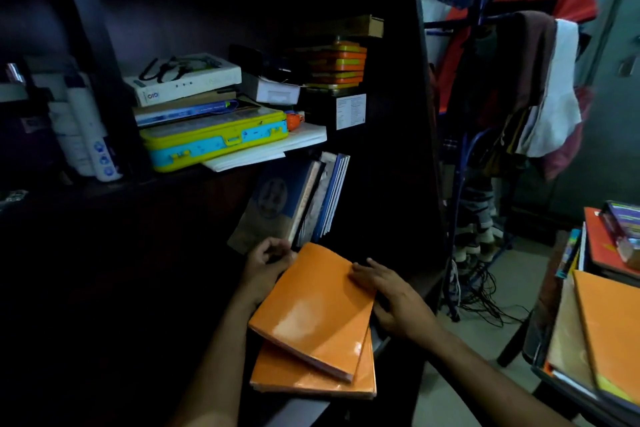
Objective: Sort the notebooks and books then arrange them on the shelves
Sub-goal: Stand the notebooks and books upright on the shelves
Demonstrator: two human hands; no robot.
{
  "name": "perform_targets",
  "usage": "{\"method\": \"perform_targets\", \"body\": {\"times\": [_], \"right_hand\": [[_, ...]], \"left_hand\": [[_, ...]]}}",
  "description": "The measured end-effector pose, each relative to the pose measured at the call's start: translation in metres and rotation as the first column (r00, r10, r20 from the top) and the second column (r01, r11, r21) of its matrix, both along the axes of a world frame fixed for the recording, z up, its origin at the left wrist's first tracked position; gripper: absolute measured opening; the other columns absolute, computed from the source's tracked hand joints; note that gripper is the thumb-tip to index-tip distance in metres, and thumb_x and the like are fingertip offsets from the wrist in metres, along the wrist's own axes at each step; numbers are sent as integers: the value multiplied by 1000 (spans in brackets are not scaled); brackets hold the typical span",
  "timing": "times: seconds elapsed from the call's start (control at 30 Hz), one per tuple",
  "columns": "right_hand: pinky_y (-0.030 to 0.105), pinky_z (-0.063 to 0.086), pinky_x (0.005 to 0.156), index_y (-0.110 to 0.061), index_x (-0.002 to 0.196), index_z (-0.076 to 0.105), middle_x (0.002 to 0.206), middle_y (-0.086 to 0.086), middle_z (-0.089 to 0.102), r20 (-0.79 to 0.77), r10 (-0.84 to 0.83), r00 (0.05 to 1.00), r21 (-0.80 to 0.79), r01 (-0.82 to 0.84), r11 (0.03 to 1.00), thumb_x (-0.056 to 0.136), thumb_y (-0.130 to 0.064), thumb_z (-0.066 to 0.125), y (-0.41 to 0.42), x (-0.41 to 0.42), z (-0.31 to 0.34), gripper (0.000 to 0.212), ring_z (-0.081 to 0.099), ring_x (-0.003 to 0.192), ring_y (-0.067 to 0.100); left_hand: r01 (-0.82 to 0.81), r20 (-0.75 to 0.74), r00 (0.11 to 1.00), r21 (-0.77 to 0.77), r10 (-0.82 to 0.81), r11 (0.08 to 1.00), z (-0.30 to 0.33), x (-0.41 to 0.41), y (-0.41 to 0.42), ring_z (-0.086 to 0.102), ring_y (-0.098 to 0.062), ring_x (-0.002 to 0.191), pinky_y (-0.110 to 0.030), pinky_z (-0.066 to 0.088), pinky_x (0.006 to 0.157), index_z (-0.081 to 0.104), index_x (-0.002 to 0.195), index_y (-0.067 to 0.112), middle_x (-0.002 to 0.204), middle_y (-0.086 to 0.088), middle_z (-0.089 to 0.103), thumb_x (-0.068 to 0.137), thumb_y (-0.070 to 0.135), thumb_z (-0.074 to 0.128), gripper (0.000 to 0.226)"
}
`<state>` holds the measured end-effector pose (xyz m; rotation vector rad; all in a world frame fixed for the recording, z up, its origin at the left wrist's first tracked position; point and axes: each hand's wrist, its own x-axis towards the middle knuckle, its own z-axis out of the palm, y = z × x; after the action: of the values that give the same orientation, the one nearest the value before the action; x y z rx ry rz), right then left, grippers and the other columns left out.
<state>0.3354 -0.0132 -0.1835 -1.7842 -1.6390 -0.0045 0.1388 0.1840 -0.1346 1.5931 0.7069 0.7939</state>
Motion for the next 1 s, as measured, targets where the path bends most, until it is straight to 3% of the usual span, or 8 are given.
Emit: {"method": "perform_targets", "body": {"times": [0.13, 0.27, 0.4, 0.6, 0.67, 0.77, 0.87, 1.0], "right_hand": [[23, 36, 111, -42, 128, 59, 136, -14, 60, -247, -14, 969, 88, 37, 995, 97, -38, 46, -1, -1, 10, 34, 46, 136, 1], [13, 45, 95, -43, 120, 63, 118, -29, 67, -540, -33, 841, 106, 107, 989, 100, -40, 50, -3, -5, 26, 24, 60, 115, -4], [18, 48, 91, -42, 121, 56, 118, -24, 66, -541, -94, 836, 81, 163, 983, 97, -44, 50, -3, -4, 27, 25, 61, 113, -1], [20, 47, 87, -28, 124, 43, 120, -4, 44, -619, -363, 696, 179, 576, 798, 90, -30, 73, 12, -33, 32, 45, 51, 111, 14], [18, 46, 85, -32, 121, 44, 114, -7, 50, -563, -318, 763, 229, 513, 827, 84, -37, 78, 19, -44, 33, 50, 54, 110, 13], [12, 45, 93, -45, 134, 38, 124, -19, 54, -549, -94, 831, 210, 246, 946, 77, -59, 76, 33, -57, 49, 70, 56, 114, -2], [9, 47, 90, -44, 127, 42, 115, -28, 59, -653, -131, 746, 233, 361, 903, 98, -31, 63, 39, -41, 61, 38, 61, 105, -8], [20, 49, 85, -32, 137, 44, 109, -17, 60, -572, -353, 740, 179, 533, 827, 106, -21, 45, 38, -14, 61, 33, 63, 98, -2]], "left_hand": [[172, 245, 960, -145, -133, 974, 5, 4, -13, 66, -20, 96, -23, 56, 77, 62, 119, 9, 109, 0, 72, 102, -3, 44, 27], [220, 245, 948, -55, -201, 974, -2, 11, -25, 67, -15, 104, -28, 56, 85, 58, 123, 38, 104, 17, 73, 92, 9, 72, 45], [90, 235, 966, 102, -111, 991, -5, 20, -24, 67, -10, 85, -27, 55, 78, 68, 110, 27, 92, 4, 72, 69, 56, 73, 50], [-198, 227, 969, 487, 95, 851, 5, 25, -31, 64, 6, 83, -7, 43, 65, 64, 96, 34, 87, 11, 68, 88, 50, 58, 19], [-237, 242, 962, 509, 126, 827, 12, 30, -43, 63, 7, 78, -10, 43, 64, 65, 90, 33, 79, 12, 69, 87, 49, 60, 17], [56, 28, 996, 567, -88, 821, 15, 37, -63, 60, 15, 99, -6, 43, 80, 65, 109, 43, 102, 35, 67, 88, 31, 69, 25], [372, -258, 928, 670, -269, 642, -3, 45, -62, 40, 11, 132, -8, 30, 109, 47, 140, 43, 141, 33, 44, 95, 17, 61, 54], [86, -73, 996, 717, -48, 691, 0, 43, -55, 52, 1, 124, -26, 41, 106, 65, 127, 35, 130, 24, 59, 94, 14, 57, 40]]}}
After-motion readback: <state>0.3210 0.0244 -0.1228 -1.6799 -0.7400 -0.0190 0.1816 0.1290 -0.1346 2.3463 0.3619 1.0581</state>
